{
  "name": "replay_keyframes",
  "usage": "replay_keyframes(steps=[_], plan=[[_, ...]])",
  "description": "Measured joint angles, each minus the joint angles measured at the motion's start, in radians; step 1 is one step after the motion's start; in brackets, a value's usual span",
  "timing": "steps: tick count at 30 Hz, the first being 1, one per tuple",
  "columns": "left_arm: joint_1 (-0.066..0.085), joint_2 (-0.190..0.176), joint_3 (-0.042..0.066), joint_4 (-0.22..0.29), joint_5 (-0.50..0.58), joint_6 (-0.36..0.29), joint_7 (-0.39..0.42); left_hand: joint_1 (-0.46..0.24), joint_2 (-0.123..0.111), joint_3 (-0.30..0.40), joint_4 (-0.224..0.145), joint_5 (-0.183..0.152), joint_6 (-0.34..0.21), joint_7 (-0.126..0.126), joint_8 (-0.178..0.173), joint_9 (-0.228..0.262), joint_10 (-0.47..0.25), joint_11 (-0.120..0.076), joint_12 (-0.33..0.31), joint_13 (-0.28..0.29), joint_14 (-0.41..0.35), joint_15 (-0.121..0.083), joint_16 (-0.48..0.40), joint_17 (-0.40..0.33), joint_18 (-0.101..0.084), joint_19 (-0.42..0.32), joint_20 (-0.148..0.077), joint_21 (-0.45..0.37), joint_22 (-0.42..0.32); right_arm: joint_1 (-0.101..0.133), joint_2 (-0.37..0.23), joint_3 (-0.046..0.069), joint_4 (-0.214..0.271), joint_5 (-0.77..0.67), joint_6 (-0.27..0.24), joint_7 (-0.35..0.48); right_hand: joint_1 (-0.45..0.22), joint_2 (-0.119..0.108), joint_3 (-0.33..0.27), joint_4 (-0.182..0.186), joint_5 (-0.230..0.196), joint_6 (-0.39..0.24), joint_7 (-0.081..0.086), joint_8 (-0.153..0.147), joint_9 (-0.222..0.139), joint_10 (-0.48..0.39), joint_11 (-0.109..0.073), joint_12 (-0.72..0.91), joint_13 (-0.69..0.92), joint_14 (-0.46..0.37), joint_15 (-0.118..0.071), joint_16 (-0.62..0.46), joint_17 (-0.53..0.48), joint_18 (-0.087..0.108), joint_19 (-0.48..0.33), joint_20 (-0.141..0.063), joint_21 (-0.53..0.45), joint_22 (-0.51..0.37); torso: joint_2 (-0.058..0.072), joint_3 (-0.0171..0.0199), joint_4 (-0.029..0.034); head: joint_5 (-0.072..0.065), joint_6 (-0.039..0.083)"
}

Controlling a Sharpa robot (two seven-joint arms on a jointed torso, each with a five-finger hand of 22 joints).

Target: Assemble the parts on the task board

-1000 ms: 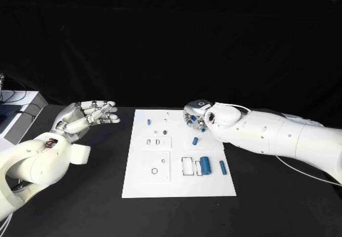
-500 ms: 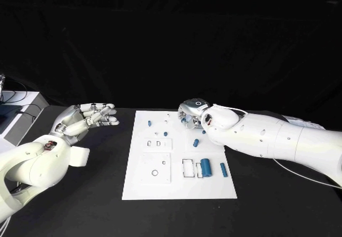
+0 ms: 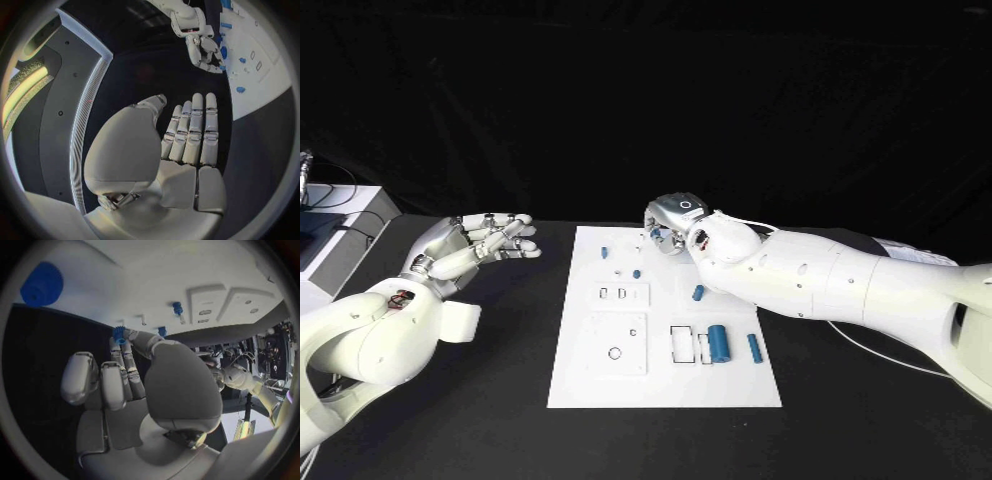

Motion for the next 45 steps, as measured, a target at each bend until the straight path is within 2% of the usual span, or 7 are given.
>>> replay_keyframes(steps=[6, 16, 20, 25, 45], plan=[[0.0, 0.001, 0.001, 0.002, 0.0, 0.001, 0.0, 0.0, 0.0, 0.003, -0.003, 0.0, 0.0, 0.0, -0.004, -0.001, 0.0, 0.0, -0.001, 0.0, 0.0, 0.0, 0.0, 0.002, 0.0, 0.0, 0.0, 0.0, 0.0, -0.001, 0.031, 0.001, -0.039, -0.011, -0.027, -0.011, 0.0, 0.0, 0.003, -0.003, 0.0, 0.0, 0.0, 0.0, 0.001, 0.0, 0.0, -0.004, 0.0, 0.0, 0.0, 0.0, 0.002, 0.0, 0.0, 0.0, 0.007, 0.003, 0.001, -0.0026, 0.0071, -0.001, 0.003], [0.0, 0.0, 0.003, 0.009, -0.002, 0.002, -0.002, 0.0, 0.0, 0.003, -0.003, -0.003, 0.0, 0.0, -0.006, -0.001, 0.0, 0.0, -0.004, 0.0, 0.0, 0.0, 0.0, 0.004, 0.0, 0.0, 0.0, 0.0, 0.001, -0.005, 0.052, 0.001, -0.06, -0.02, -0.054, -0.015, 0.0, 0.0, 0.003, -0.003, 0.006, 0.0, 0.0, 0.0, 0.002, 0.0, 0.0, -0.011, 0.0, 0.0, 0.0, 0.0, 0.003, 0.0, 0.0, 0.0, 0.007, 0.008, 0.003, -0.0138, 0.0217, -0.009, 0.005], [0.0, 0.0, 0.003, 0.009, -0.003, 0.002, -0.003, 0.0, 0.0, 0.003, -0.003, -0.003, -0.004, 0.004, -0.006, -0.001, -0.004, 0.004, -0.003, 0.0, 0.0, 0.0, 0.0, 0.005, 0.0, 0.0, 0.0, 0.0, 0.001, -0.005, 0.056, 0.001, -0.063, -0.021, -0.056, -0.015, 0.0, 0.0, 0.003, -0.003, 0.006, 0.0, 0.0, 0.0, 0.003, 0.0, 0.0, -0.011, 0.0, 0.0, 0.0, 0.004, 0.004, 0.002, 0.0, 0.0, 0.007, 0.008, 0.006, -0.0173, 0.0251, -0.01, 0.005], [0.0, 0.0, 0.004, 0.008, -0.004, 0.002, -0.003, 0.0, 0.0, 0.003, -0.003, -0.003, -0.004, 0.004, -0.006, -0.001, -0.004, 0.004, -0.003, 0.0, 0.0, 0.0, 0.0, 0.005, 0.0, 0.0, 0.0, 0.0, 0.001, -0.006, 0.057, 0.001, -0.065, -0.022, -0.056, -0.014, 0.0, 0.0, 0.004, -0.004, 0.006, 0.0, 0.0, 0.0, 0.003, 0.0, 0.0, -0.011, 0.0, 0.0, 0.0, 0.004, 0.004, 0.002, 0.0, 0.0, 0.007, 0.008, 0.008, -0.0192, 0.0272, -0.012, 0.004], [0.0, 0.001, 0.005, 0.008, -0.006, 0.003, -0.005, 0.004, -0.004, 0.003, -0.003, -0.003, -0.004, 0.004, -0.006, -0.002, -0.004, 0.004, -0.003, 0.0, 0.0, 0.0, 0.0, 0.006, 0.0, 0.0, 0.0, 0.0, 0.001, -0.009, 0.063, 0.001, -0.094, -0.023, -0.036, -0.014, 0.001, 0.001, 0.004, -0.006, 0.005, 0.0, 0.0, 0.0, 0.005, -0.001, -0.001, -0.008, 0.0, 0.0, 0.0, 0.004, 0.004, 0.003, 0.0, 0.0, 0.007, 0.01, 0.014, -0.0221, 0.0318, -0.014, 0.003]])
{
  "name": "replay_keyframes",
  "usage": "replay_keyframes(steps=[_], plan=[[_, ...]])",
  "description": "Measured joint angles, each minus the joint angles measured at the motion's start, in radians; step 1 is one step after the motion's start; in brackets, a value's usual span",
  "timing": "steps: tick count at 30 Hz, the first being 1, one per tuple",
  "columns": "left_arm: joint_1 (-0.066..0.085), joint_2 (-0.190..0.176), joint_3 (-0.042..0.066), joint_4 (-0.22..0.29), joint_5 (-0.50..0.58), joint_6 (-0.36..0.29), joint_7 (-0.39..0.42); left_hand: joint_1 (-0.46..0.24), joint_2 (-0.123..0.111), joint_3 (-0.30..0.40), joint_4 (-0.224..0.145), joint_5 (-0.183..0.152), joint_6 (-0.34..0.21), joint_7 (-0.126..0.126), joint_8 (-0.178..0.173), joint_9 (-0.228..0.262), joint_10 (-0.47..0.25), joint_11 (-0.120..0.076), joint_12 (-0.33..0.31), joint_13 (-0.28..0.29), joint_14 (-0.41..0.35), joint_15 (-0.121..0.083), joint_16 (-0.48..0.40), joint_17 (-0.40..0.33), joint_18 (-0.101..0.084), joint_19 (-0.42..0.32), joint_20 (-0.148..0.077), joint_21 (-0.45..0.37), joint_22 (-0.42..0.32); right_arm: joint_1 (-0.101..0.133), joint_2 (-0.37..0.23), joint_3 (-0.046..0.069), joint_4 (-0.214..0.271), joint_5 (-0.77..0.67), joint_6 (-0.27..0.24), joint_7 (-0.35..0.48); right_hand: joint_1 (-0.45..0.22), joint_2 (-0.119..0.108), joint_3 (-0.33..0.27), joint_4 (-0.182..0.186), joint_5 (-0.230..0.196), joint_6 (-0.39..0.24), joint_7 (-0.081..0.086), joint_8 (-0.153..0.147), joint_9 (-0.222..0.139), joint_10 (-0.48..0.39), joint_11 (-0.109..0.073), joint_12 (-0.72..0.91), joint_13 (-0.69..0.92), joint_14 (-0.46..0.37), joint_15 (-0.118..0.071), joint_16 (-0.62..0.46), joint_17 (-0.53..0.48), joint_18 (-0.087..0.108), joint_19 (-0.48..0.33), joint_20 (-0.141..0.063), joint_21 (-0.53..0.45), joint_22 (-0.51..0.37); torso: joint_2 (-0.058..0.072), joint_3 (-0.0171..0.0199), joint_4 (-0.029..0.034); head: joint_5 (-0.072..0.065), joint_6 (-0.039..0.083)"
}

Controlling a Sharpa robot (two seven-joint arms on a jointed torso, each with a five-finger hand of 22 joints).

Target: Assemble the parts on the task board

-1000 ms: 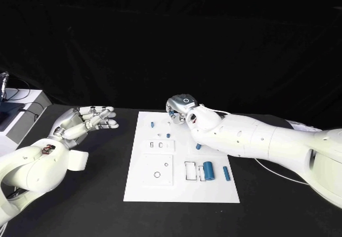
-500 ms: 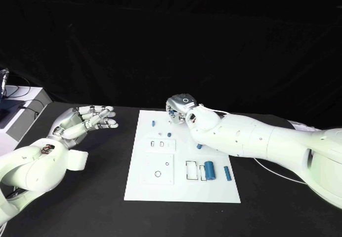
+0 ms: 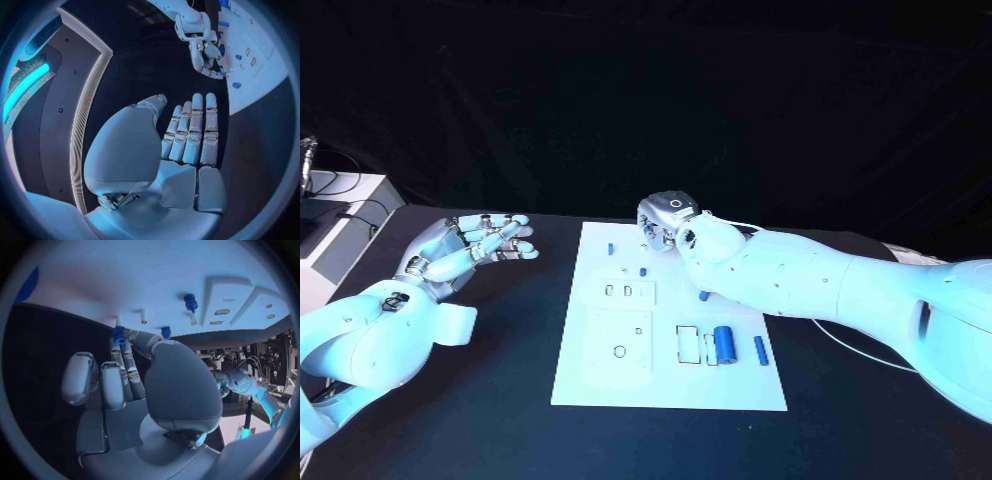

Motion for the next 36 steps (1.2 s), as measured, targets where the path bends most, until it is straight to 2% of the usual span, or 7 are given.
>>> replay_keyframes(steps=[26, 27, 31, 36], plan=[[0.0, 0.001, 0.0, -0.004, -0.001, 0.001, -0.002, 0.0, 0.0, 0.003, -0.003, 0.0, 0.0, 0.0, 0.0, 0.0, -0.003, 0.004, 0.0, 0.0, 0.0, 0.0, 0.0, 0.002, 0.0, 0.0, 0.0, 0.004, 0.001, -0.006, 0.009, 0.0, -0.02, -0.001, 0.015, -0.001, 0.0, 0.0, -0.001, -0.001, -0.008, -0.011, 0.003, 0.0, 0.003, -0.004, -0.004, -0.003, 0.0, 0.0, 0.0, 0.0, -0.008, 0.0, 0.0, 0.0, 0.0, -0.002, 0.004, -0.0059, 0.0035, -0.002, -0.001], [0.0, 0.001, 0.0, -0.004, -0.001, 0.002, -0.002, 0.0, 0.0, 0.003, -0.003, 0.0, 0.0, 0.0, 0.0, 0.0, -0.004, 0.003, 0.0, 0.0, 0.0, 0.0, 0.0, 0.002, 0.0, 0.0, 0.0, 0.004, 0.001, -0.006, 0.01, 0.0, -0.021, -0.001, 0.015, -0.001, -0.002, -0.002, -0.001, -0.001, -0.008, -0.014, 0.002, 0.0, 0.003, -0.004, -0.004, -0.003, 0.0, 0.0, 0.0, 0.0, -0.008, 0.0, 0.0, 0.0, 0.0, -0.002, 0.005, -0.0059, 0.0037, -0.002, -0.001], [0.0, 0.001, 0.0, -0.005, -0.001, 0.002, -0.002, 0.0, 0.0, 0.003, -0.003, 0.0, 0.0, 0.0, 0.0, 0.0, -0.003, 0.003, 0.0, 0.0, 0.0, 0.0, 0.0, 0.002, 0.0, 0.0, 0.0, 0.004, 0.001, -0.005, 0.01, 0.0, -0.025, -0.001, 0.015, 0.0, -0.019, -0.019, 0.006, 0.006, -0.008, -0.046, 0.007, -0.018, 0.003, -0.026, -0.025, -0.002, 0.0, 0.0, 0.0, 0.0, -0.023, 0.0, -0.014, 0.012, -0.017, -0.03, 0.005, -0.0065, 0.004, -0.002, -0.001], [0.0, 0.001, 0.0, -0.005, -0.001, 0.003, -0.003, 0.0, 0.0, 0.003, -0.003, 0.0, 0.0, 0.0, 0.0, 0.0, -0.003, 0.003, 0.0, 0.0, 0.0, 0.0, 0.0, 0.002, 0.0, 0.0, 0.0, 0.004, 0.001, -0.007, 0.009, -0.001, -0.026, 0.002, 0.019, 0.003, -0.035, -0.039, -0.002, 0.009, -0.008, -0.082, 0.004, -0.035, 0.007, -0.126, -0.013, 0.001, -0.009, 0.002, 0.013, -0.017, -0.062, 0.001, -0.044, 0.026, -0.074, -0.102, 0.006, -0.0072, 0.004, -0.003, -0.001]])
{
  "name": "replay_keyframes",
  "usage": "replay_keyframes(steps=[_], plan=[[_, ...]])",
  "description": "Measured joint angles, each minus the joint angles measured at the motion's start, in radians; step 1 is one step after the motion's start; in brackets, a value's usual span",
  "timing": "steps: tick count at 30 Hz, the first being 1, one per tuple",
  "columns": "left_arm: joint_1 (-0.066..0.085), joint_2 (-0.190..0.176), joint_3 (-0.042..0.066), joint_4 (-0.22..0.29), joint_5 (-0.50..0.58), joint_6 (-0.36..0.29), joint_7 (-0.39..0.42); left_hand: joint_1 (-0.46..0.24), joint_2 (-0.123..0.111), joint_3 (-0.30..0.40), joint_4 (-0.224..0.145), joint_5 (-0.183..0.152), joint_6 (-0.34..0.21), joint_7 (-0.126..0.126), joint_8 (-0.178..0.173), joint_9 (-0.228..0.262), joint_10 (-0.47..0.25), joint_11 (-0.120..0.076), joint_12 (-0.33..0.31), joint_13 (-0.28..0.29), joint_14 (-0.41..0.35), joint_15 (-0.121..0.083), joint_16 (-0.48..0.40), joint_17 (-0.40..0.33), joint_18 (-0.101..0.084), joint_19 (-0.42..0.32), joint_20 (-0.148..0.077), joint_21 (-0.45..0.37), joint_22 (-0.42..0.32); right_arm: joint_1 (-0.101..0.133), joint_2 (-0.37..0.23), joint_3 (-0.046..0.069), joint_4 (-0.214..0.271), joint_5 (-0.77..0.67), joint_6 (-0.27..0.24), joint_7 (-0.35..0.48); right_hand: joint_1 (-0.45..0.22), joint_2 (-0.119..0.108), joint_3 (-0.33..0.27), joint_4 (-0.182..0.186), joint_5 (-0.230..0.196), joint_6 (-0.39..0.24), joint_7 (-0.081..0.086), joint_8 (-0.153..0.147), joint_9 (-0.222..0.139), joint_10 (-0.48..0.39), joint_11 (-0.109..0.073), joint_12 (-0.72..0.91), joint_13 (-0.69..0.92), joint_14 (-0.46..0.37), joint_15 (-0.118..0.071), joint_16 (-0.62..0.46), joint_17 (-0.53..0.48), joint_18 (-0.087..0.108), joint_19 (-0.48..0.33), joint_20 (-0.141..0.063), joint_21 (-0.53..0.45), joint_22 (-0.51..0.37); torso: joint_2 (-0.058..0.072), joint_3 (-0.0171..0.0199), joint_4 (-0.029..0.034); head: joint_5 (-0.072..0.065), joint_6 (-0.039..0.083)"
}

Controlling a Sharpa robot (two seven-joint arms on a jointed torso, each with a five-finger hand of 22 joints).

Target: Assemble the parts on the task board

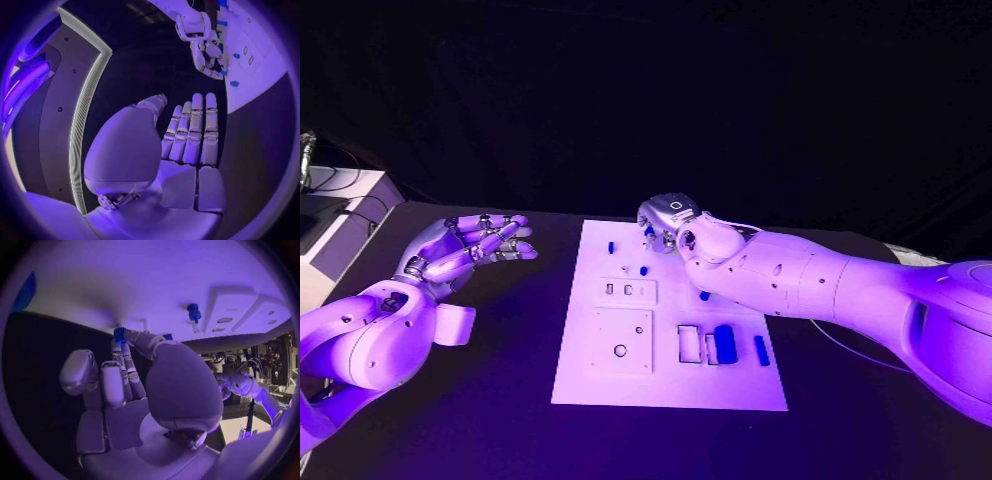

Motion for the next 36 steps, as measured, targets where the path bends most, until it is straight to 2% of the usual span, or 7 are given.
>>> replay_keyframes(steps=[14, 19, 22, 25, 27, 32, 36], plan=[[0.0, -0.001, 0.0, -0.006, 0.0, 0.001, -0.001, 0.0, 0.0, 0.0, 0.0, 0.0, 0.0, 0.0, -0.003, -0.001, 0.0, 0.0, 0.0, 0.0, -0.004, 0.004, 0.0, 0.002, 0.0, 0.0, 0.0, 0.0, 0.0, -0.001, -0.073, 0.001, 0.099, 0.02, -0.024, 0.009, 0.038, 0.01, -0.169, 0.019, -0.023, -0.048, -0.022, -0.041, -0.004, -0.11, 0.017, 0.0, 0.0, -0.004, 0.011, -0.01, -0.038, 0.0, -0.019, 0.012, -0.077, -0.085, 0.001, 0.0, 0.001, 0.002, 0.0], [0.0, -0.002, 0.0, -0.01, 0.0, 0.001, -0.002, 0.0, 0.0, 0.0, 0.0, 0.0, 0.0, 0.0, -0.003, -0.001, 0.0, 0.0, 0.0, 0.0, -0.004, 0.004, 0.0, 0.002, 0.0, 0.0, 0.0, 0.0, 0.0, -0.001, -0.127, 0.016, 0.166, 0.041, -0.049, 0.011, 0.049, 0.013, -0.207, 0.036, -0.023, -0.061, -0.022, -0.052, -0.008, -0.11, 0.017, 0.0, 0.001, -0.004, 0.011, -0.01, -0.04, 0.016, -0.019, 0.012, -0.082, -0.087, 0.002, 0.0007, -0.0014, 0.002, 0.005], [0.0, -0.002, 0.0, -0.013, 0.0, 0.001, -0.002, 0.0, 0.0, 0.0, 0.0, 0.0, 0.0, 0.0, -0.003, -0.001, 0.0, 0.0, 0.0, 0.0, -0.004, 0.004, 0.0, 0.003, 0.0, -0.004, 0.004, 0.0, 0.0, 0.005, -0.172, 0.026, 0.213, 0.078, -0.068, 0.016, 0.054, 0.018, -0.221, 0.048, -0.023, -0.066, -0.017, -0.055, -0.01, -0.059, 0.006, 0.016, 0.008, -0.004, 0.011, -0.005, -0.028, 0.016, -0.015, 0.008, -0.082, -0.082, 0.002, 0.0012, -0.0033, 0.0, 0.009], [0.0, -0.002, 0.0, -0.017, 0.0, 0.001, -0.002, 0.0, 0.0, 0.0, 0.0, 0.0, 0.0, 0.0, -0.003, -0.001, 0.0, 0.0, 0.0, 0.0, -0.004, 0.004, 0.0, 0.004, 0.0, -0.004, 0.004, 0.0, 0.001, 0.015, -0.222, 0.031, 0.243, 0.149, -0.084, 0.028, 0.053, 0.017, -0.2, 0.071, -0.004, -0.062, 0.006, -0.056, -0.01, 0.041, -0.007, 0.046, 0.025, 0.002, 0.001, 0.009, -0.007, 0.016, -0.003, -0.004, -0.08, -0.067, 0.002, 0.0029, -0.0066, 0.0, 0.012], [-0.001, -0.002, 0.0, -0.02, 0.0, 0.002, -0.002, 0.0, 0.0, 0.0, 0.0, 0.0, 0.0, 0.0, -0.003, -0.001, 0.0, 0.0, 0.0, 0.0, -0.004, 0.004, 0.0, 0.004, 0.0, -0.004, 0.004, 0.0, 0.001, 0.021, -0.253, 0.034, 0.254, 0.209, -0.087, 0.037, 0.047, -0.003, -0.187, 0.078, 0.032, -0.059, 0.005, -0.056, -0.01, 0.13, -0.017, 0.087, 0.051, 0.0, -0.008, 0.022, 0.014, 0.016, 0.007, -0.014, -0.065, -0.046, 0.002, 0.0045, -0.01, 0.0, 0.014], [-0.006, -0.001, 0.0, -0.028, -0.002, 0.009, -0.001, 0.0, 0.0, 0.004, -0.004, 0.0, -0.004, 0.004, -0.006, -0.002, -0.005, 0.002, 0.0, 0.0, -0.004, 0.004, 0.002, 0.011, 0.0, -0.004, 0.004, 0.012, 0.005, 0.028, -0.314, 0.035, 0.265, 0.341, -0.067, 0.057, 0.044, -0.036, -0.247, 0.079, 0.09, -0.04, -0.011, -0.05, 0.002, 0.282, -0.056, 0.417, 0.338, 0.0, -0.037, 0.064, 0.098, -0.001, 0.051, -0.043, 0.036, 0.086, 0.004, 0.0079, -0.0163, -0.002, 0.02], [-0.016, 0.0, 0.0, -0.034, -0.006, 0.018, 0.0, 0.0, 0.0, 0.007, -0.007, 0.0, -0.004, 0.004, -0.008, -0.002, -0.007, 0.0, 0.0, 0.0, -0.004, 0.004, 0.005, 0.014, 0.0, -0.004, 0.004, 0.015, 0.007, 0.029, -0.342, 0.035, 0.26, 0.426, -0.012, 0.062, 0.047, -0.033, -0.293, 0.099, 0.106, -0.045, -0.005, -0.046, 0.008, 0.336, -0.048, 0.867, 0.811, 0.0, -0.037, 0.102, 0.191, -0.017, 0.077, -0.033, 0.104, 0.177, 0.007, 0.0114, -0.0182, -0.006, 0.021]])
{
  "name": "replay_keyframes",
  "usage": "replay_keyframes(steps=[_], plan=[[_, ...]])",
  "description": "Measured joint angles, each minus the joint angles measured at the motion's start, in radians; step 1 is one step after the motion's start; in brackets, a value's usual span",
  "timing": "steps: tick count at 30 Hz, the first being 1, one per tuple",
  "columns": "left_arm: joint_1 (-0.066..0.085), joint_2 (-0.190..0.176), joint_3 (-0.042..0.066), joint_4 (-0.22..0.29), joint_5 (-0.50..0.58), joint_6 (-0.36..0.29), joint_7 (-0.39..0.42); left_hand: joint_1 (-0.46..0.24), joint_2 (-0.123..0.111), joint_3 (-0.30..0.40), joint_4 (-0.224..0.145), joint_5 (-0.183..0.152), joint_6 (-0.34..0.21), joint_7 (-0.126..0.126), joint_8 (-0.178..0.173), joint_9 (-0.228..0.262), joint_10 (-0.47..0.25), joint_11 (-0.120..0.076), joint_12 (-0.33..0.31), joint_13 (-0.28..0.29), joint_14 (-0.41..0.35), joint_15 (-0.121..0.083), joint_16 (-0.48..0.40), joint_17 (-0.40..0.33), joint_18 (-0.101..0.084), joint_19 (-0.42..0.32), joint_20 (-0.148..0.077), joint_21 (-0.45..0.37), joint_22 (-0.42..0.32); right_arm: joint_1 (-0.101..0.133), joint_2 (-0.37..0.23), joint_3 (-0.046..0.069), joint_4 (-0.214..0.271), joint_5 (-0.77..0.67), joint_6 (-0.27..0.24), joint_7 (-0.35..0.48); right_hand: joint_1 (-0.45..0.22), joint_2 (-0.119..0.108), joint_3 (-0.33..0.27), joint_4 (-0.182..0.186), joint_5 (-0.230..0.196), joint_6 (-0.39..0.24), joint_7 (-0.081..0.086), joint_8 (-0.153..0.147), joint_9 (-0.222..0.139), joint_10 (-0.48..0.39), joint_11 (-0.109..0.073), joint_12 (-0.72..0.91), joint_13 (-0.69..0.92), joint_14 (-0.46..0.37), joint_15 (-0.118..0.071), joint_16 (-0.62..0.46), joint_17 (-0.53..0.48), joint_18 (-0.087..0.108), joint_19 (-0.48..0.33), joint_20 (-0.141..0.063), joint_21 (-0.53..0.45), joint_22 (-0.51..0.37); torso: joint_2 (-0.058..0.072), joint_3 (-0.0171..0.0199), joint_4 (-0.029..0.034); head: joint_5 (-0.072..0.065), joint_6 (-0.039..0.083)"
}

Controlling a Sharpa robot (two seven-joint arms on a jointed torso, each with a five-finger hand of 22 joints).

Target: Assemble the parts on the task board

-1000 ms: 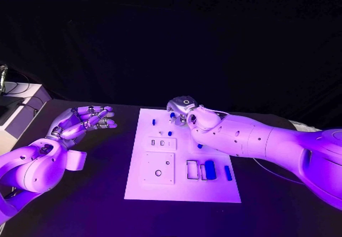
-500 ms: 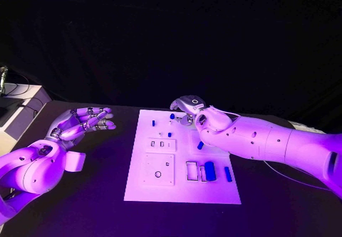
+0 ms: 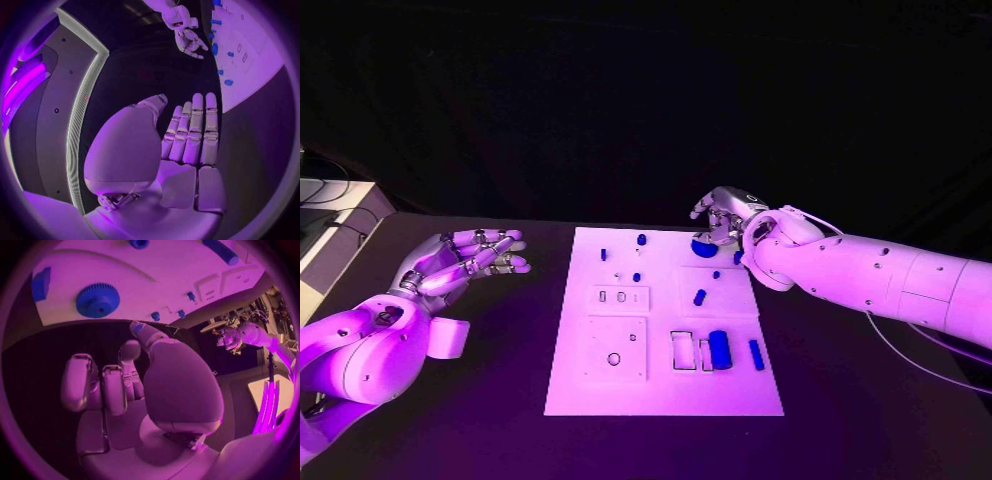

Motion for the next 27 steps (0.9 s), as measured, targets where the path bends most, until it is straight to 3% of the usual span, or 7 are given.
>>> replay_keyframes(steps=[3, 5, 6, 15, 19, 27], plan=[[-0.005, 0.0, 0.0, -0.004, -0.002, 0.005, 0.001, 0.0, 0.0, 0.0, 0.0, 0.0, 0.0, 0.0, 0.0, 0.0, 0.0, 0.0, 0.0, 0.0, 0.0, 0.0, 0.0, 0.001, 0.0, 0.0, 0.0, 0.0, 0.0, 0.0, -0.008, 0.0, -0.009, 0.045, 0.045, -0.002, 0.006, 0.012, -0.043, 0.02, 0.0, -0.02, 0.013, 0.006, 0.003, 0.043, 0.013, 0.252, 0.273, -0.001, 0.013, 0.032, 0.041, -0.015, 0.008, 0.006, 0.059, 0.078, 0.001, 0.0019, 0.0001, -0.003, -0.002], [-0.007, 0.001, 0.0, -0.006, -0.003, 0.007, 0.001, 0.0, 0.0, 0.0, 0.0, 0.0, 0.0, 0.0, 0.0, 0.0, 0.0, 0.0, 0.0, 0.0, 0.0, 0.0, 0.0, 0.001, 0.0, 0.0, 0.0, 0.0, 0.001, 0.001, -0.01, 0.0, -0.017, 0.068, 0.07, -0.006, 0.007, 0.016, -0.068, 0.032, 0.0, -0.029, 0.018, 0.011, 0.005, 0.049, 0.019, 0.356, 0.385, 0.002, 0.017, 0.048, 0.043, -0.014, 0.012, 0.01, 0.091, 0.105, 0.001, 0.0038, 0.0001, -0.004, -0.003], [-0.009, 0.002, 0.0, -0.007, -0.004, 0.008, 0.001, 0.0, 0.0, 0.0, 0.0, 0.0, 0.0, 0.0, 0.0, 0.0, 0.0, 0.0, 0.0, 0.0, 0.0, 0.0, 0.0, 0.001, 0.0, 0.0, 0.0, 0.0, 0.001, 0.001, -0.01, 0.0, -0.024, 0.081, 0.086, -0.009, 0.01, 0.021, -0.083, 0.039, 0.0, -0.033, 0.022, 0.012, 0.005, 0.05, 0.02, 0.408, 0.417, 0.0, 0.022, 0.057, 0.043, -0.029, 0.013, 0.012, 0.11, 0.109, 0.002, 0.005, 0.0002, -0.005, -0.003], [-0.016, 0.008, 0.0, -0.015, -0.009, 0.015, 0.001, 0.0, 0.0, 0.0, 0.0, 0.0, 0.0, 0.0, 0.0, 0.0, 0.0, 0.0, 0.0, 0.0, 0.0, 0.0, 0.0, 0.002, 0.0, 0.0, 0.0, 0.0, 0.001, 0.0, 0.012, 0.0, -0.052, 0.124, 0.157, -0.047, 0.027, 0.038, -0.158, 0.082, 0.0, -0.059, 0.03, 0.027, 0.009, 0.051, 0.03, 0.589, 0.434, -0.001, 0.036, 0.088, 0.043, -0.045, 0.011, 0.028, 0.196, 0.11, 0.008, 0.0127, 0.0003, -0.005, -0.002], [-0.017, 0.01, 0.0, -0.019, -0.013, 0.016, 0.0, 0.0, 0.0, 0.003, -0.003, 0.0, 0.0, 0.0, 0.0, 0.0, 0.0, 0.0, 0.0, 0.0, -0.004, -0.004, 0.0, 0.002, 0.0, 0.0, 0.0, 0.0, 0.002, 0.0, 0.018, 0.0, -0.051, 0.121, 0.164, -0.068, 0.038, 0.048, -0.189, 0.102, 0.0, -0.064, 0.035, 0.04, 0.014, 0.051, 0.037, 0.635, 0.433, 0.0, 0.037, 0.098, 0.043, -0.06, 0.011, 0.035, 0.229, 0.11, 0.008, 0.0127, 0.0012, -0.002, -0.006], [-0.018, 0.009, 0.0, -0.022, -0.021, 0.016, -0.002, 0.0, 0.0, 0.003, -0.003, 0.0, 0.0, 0.0, 0.0, 0.0, 0.0, 0.0, 0.0, 0.0, -0.004, -0.004, 0.0, 0.002, 0.0, 0.0, 0.0, 0.0, 0.002, -0.001, 0.015, 0.0, -0.051, 0.096, 0.161, -0.109, 0.038, 0.048, -0.195, 0.107, 0.002, -0.064, 0.035, 0.042, 0.015, 0.051, 0.037, 0.64, 0.433, 0.0, 0.037, 0.098, 0.043, -0.06, 0.011, 0.035, 0.237, 0.11, 0.006, 0.0102, 0.0025, -0.005, -0.012]])
